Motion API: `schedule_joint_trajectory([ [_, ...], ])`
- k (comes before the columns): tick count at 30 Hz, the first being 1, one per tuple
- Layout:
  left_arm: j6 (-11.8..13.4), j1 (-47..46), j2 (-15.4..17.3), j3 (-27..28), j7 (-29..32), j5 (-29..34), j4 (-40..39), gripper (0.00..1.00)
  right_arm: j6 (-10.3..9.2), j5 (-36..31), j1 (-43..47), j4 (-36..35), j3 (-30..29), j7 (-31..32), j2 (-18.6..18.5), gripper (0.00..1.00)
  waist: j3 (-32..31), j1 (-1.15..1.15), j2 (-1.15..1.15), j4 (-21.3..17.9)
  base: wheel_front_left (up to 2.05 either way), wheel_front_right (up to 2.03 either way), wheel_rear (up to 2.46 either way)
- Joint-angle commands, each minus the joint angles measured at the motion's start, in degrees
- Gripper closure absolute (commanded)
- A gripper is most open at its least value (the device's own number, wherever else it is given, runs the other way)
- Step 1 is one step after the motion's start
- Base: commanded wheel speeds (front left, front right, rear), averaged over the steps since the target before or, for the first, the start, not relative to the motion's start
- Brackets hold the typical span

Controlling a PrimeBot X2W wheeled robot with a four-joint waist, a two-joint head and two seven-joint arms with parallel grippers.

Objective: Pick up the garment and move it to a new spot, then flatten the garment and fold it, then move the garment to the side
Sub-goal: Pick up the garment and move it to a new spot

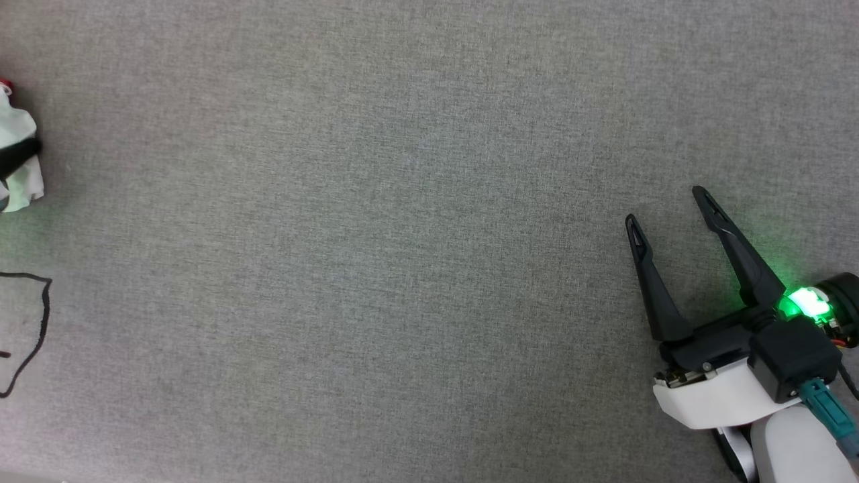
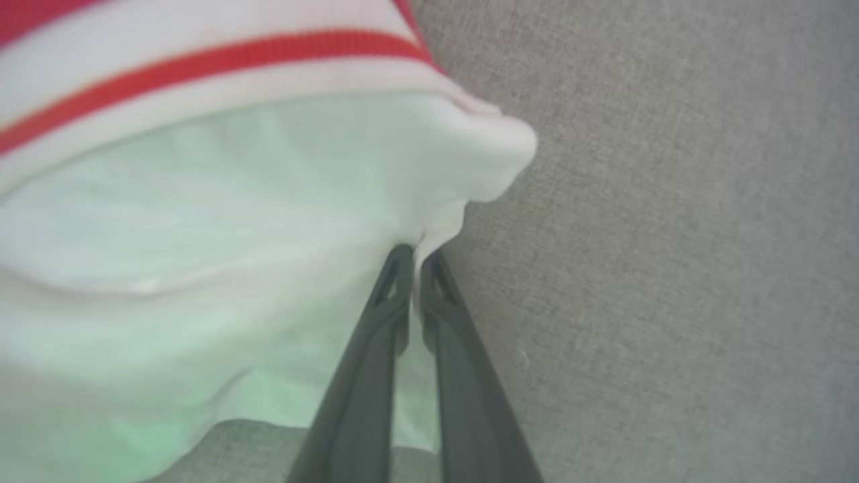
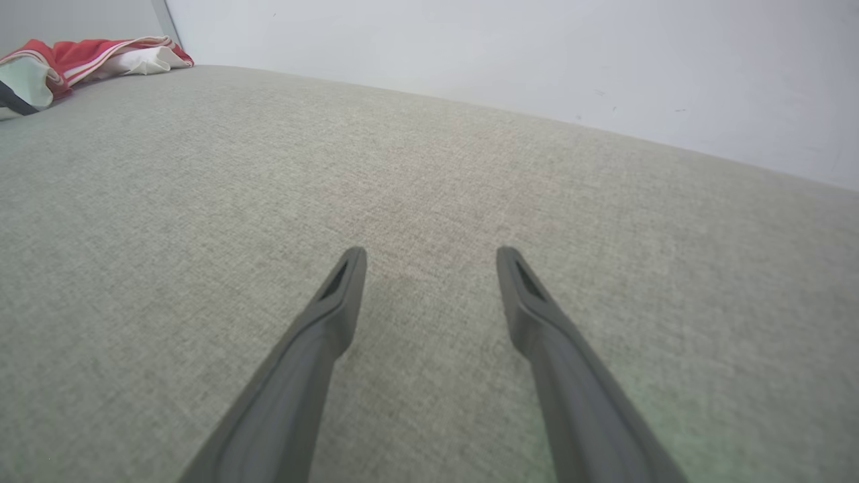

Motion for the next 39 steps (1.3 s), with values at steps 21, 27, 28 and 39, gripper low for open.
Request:
schedule_joint_trajectory([
  [21,-0.1,-1.4,5.2,-7.5,-34.3,9.0,-7.7,1.00,-0.09,2.8,1.1,7.5,-1.4,0.1,4.4,0.00,-19.1,0.01,0.00,-2.2,0.00,0.00,0.00],
  [27,0.4,-5.5,4.2,-9.7,-40.0,14.2,-12.6,1.00,-0.09,3.6,2.1,8.4,-2.9,0.1,5.5,0.00,-23.6,0.01,0.00,-4.4,0.00,0.00,0.00],
  [28,0.7,-6.5,3.8,-10.1,-40.5,15.0,-13.5,1.00,-0.08,3.7,2.3,8.5,-3.0,0.1,5.6,0.00,-24.2,0.01,0.00,-4.8,0.00,0.00,0.00],
  [39,5.5,-16.6,-7.7,-15.3,-41.0,20.1,-23.7,1.00,-0.09,7.1,3.3,9.3,-4.6,0.1,6.0,0.00,-28.3,0.01,0.00,-13.3,0.00,0.00,0.00],
])
